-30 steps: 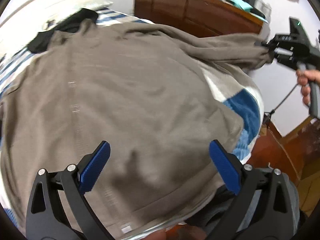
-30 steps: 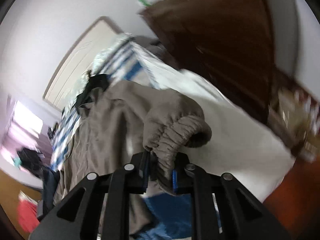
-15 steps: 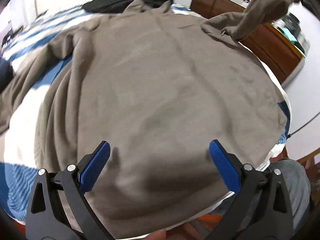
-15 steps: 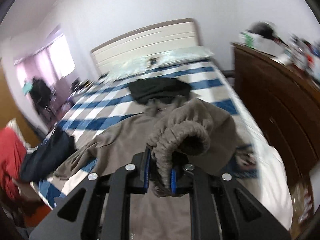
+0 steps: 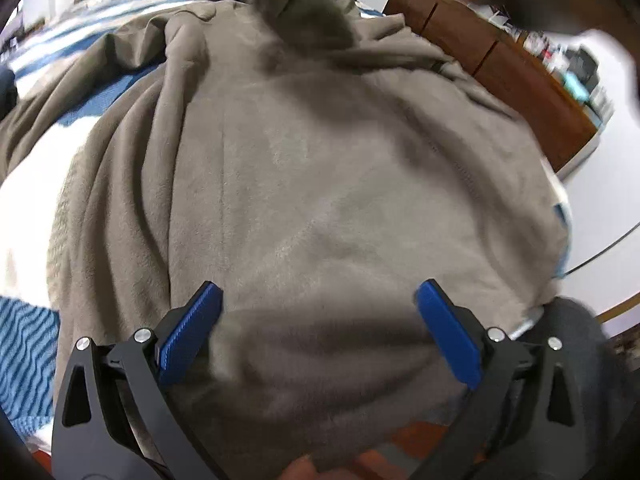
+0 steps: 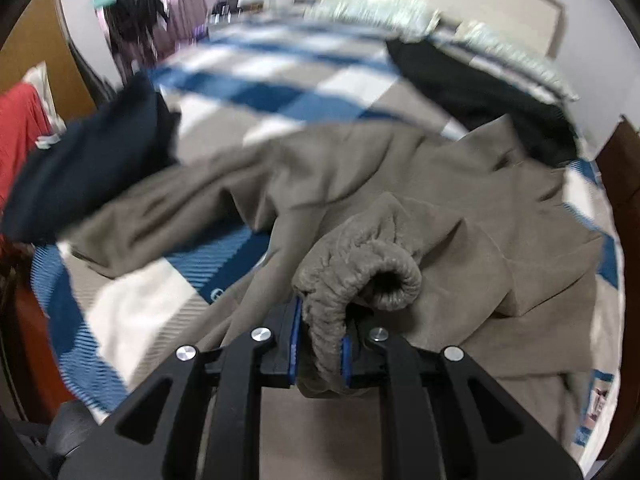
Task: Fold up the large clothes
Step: 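Carry the cuff across the jacket body with the right tool and release it, then grasp the other sleeve cuff with the left tool and fold it across the jacket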
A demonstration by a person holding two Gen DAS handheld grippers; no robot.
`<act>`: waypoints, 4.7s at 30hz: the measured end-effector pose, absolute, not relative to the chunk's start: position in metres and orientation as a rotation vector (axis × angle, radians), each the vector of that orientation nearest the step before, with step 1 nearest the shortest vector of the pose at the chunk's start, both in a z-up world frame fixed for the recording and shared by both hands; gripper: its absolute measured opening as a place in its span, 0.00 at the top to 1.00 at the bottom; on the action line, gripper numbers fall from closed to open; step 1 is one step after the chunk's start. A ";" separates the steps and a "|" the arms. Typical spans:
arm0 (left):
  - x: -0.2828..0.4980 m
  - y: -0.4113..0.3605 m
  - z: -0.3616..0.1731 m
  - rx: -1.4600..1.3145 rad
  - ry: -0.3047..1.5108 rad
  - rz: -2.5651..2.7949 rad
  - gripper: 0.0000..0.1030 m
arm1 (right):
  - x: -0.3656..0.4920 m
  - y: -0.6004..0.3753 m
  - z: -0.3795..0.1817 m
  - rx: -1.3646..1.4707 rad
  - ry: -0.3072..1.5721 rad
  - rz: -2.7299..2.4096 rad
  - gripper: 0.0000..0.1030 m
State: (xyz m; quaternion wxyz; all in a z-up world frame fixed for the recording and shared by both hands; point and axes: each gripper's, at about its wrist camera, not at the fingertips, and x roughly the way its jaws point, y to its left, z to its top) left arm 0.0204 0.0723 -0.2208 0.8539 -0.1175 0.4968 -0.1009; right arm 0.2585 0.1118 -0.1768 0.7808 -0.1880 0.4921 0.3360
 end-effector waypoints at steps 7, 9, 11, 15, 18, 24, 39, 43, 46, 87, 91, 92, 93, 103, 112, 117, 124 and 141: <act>-0.001 0.134 -0.183 -0.288 0.966 -0.083 0.06 | 0.272 0.154 -0.241 -0.435 1.195 0.743 0.84; 0.000 0.158 -0.178 -0.341 0.965 -0.035 0.06 | 0.273 0.153 -0.260 -0.403 1.240 0.741 0.83; 0.003 0.184 -0.176 -0.402 0.964 -0.008 0.06 | 0.278 0.149 -0.268 -0.348 1.264 0.741 0.82; 0.007 0.232 -0.176 -0.453 0.975 0.101 0.06 | 0.279 0.140 -0.262 -0.291 1.274 0.755 0.79; 0.006 0.269 -0.176 -0.487 0.950 0.182 0.06 | 0.272 0.137 -0.248 -0.287 1.255 0.817 0.54; -0.003 0.333 -0.175 -0.540 0.885 0.264 0.06 | 0.252 0.131 -0.225 -0.298 1.176 0.880 0.29; -0.003 0.389 -0.225 -0.942 0.790 0.335 0.06 | 0.109 0.040 -0.223 -0.167 1.041 0.958 0.17; -0.003 0.395 -0.236 -1.020 0.750 0.348 0.06 | 0.092 0.033 -0.248 -0.157 1.102 0.949 0.17; 0.000 0.399 -0.241 -1.050 0.736 0.378 0.06 | 0.084 0.034 -0.264 -0.189 1.077 0.932 0.16; 0.184 0.203 0.018 -0.638 0.514 -0.141 0.82 | 0.099 -0.196 -0.220 0.251 1.035 0.674 0.08; 0.233 0.124 0.017 -0.555 0.606 -0.277 0.82 | 0.106 -0.215 -0.242 0.307 1.068 0.649 0.08; 0.244 0.106 0.013 -0.531 0.628 -0.298 0.82 | 0.109 -0.221 -0.252 0.332 1.083 0.634 0.08; 0.256 0.087 0.007 -0.504 0.656 -0.318 0.82 | 0.111 -0.227 -0.261 0.365 1.088 0.633 0.08; 0.342 -0.080 -0.127 -0.216 0.943 -0.390 0.82 | 0.112 -0.228 -0.266 0.360 1.065 0.699 0.05; 0.373 -0.150 -0.211 0.047 1.110 -0.336 0.81 | 0.113 -0.228 -0.267 0.420 1.082 0.743 0.05; 0.373 -0.154 -0.227 0.129 1.144 -0.316 0.73 | 0.111 -0.229 -0.266 0.405 1.081 0.747 0.05; 0.348 -0.140 -0.194 0.072 1.087 -0.378 0.06 | 0.107 -0.256 -0.237 0.476 0.998 0.767 0.05; 0.135 -0.002 -0.200 -0.018 1.001 -0.262 0.06 | 0.287 -0.242 -0.156 0.385 0.887 0.750 0.05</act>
